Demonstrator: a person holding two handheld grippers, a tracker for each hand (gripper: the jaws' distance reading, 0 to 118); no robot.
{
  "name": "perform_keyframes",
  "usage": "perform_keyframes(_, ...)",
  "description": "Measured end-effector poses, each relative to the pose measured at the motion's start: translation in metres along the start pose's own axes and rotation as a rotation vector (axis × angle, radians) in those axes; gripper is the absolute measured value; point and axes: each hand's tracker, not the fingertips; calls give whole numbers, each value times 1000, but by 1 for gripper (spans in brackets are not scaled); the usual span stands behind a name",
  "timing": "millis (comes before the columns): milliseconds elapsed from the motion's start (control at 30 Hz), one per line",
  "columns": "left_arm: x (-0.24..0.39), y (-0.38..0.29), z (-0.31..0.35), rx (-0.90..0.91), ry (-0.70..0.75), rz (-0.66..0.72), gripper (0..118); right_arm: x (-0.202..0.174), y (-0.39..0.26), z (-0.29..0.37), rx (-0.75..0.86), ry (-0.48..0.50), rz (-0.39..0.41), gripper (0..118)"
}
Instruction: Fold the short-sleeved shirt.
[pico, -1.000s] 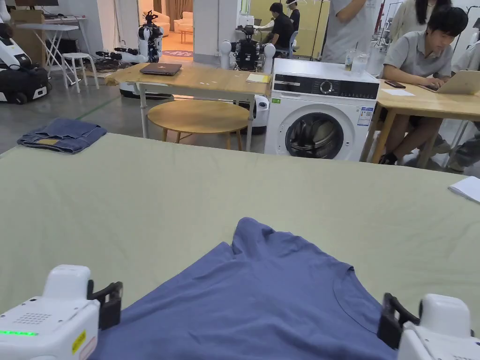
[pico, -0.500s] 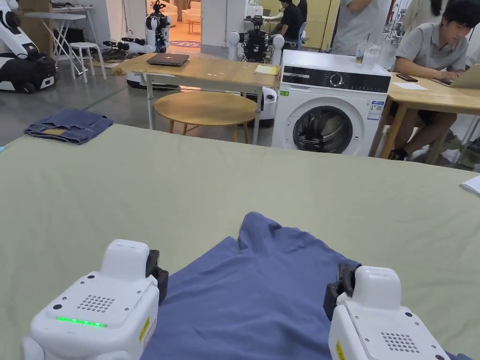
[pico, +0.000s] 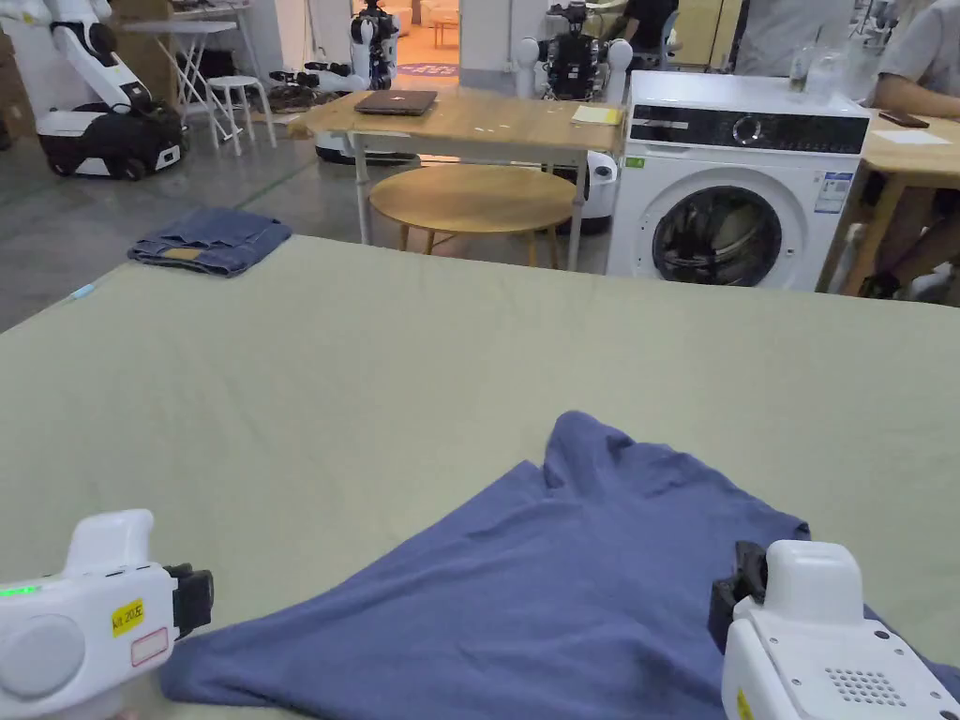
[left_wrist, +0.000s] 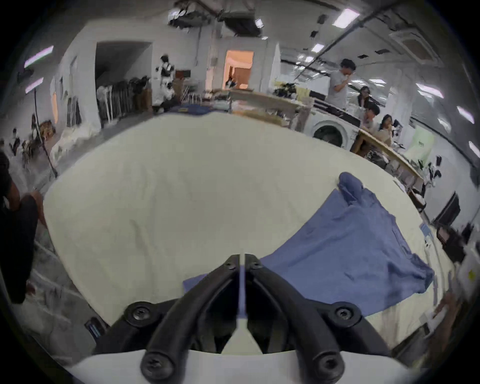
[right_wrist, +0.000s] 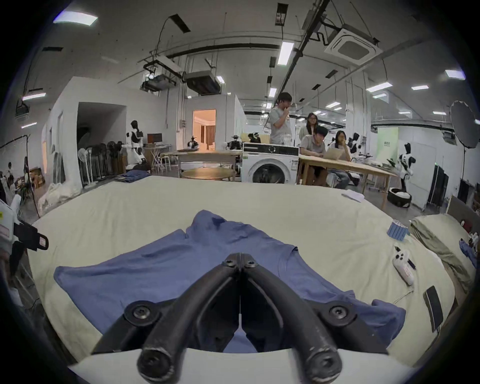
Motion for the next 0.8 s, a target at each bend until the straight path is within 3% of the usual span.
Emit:
perform_keyframes(33,-7,2,-7,-43,-15,24,31,-1,-1,-2,-7,4,-2,0)
perform_keyframes(133,-19,1,-30,-138,-1,78,40,-4,-4,-5,-28,12,3,0)
perform_keyframes(333,-30,-9,-86,-301,168,46,42,-7,-10,-10,-55,17,29,0)
perform_keyframes(467,-22,-12,-81,-261,166,62,42,-6,-12,-15,-77,17,34,0)
perform_keyframes(567,-10,-21,-82,-234,197,7,30,-5,-14,-21,-88,15,36,0)
perform_keyframes(600,-7,-22,-81,-225,184,-9,19,-4,-14,-25,-98,20,27,0)
perform_keyframes(633,-4,-23,-80,-220,170,-13,2,-3,-13,-29,-110,26,21,0)
perform_keyframes(800,-15,-25,-74,-196,109,21,0,9,4,-68,-173,50,11,0)
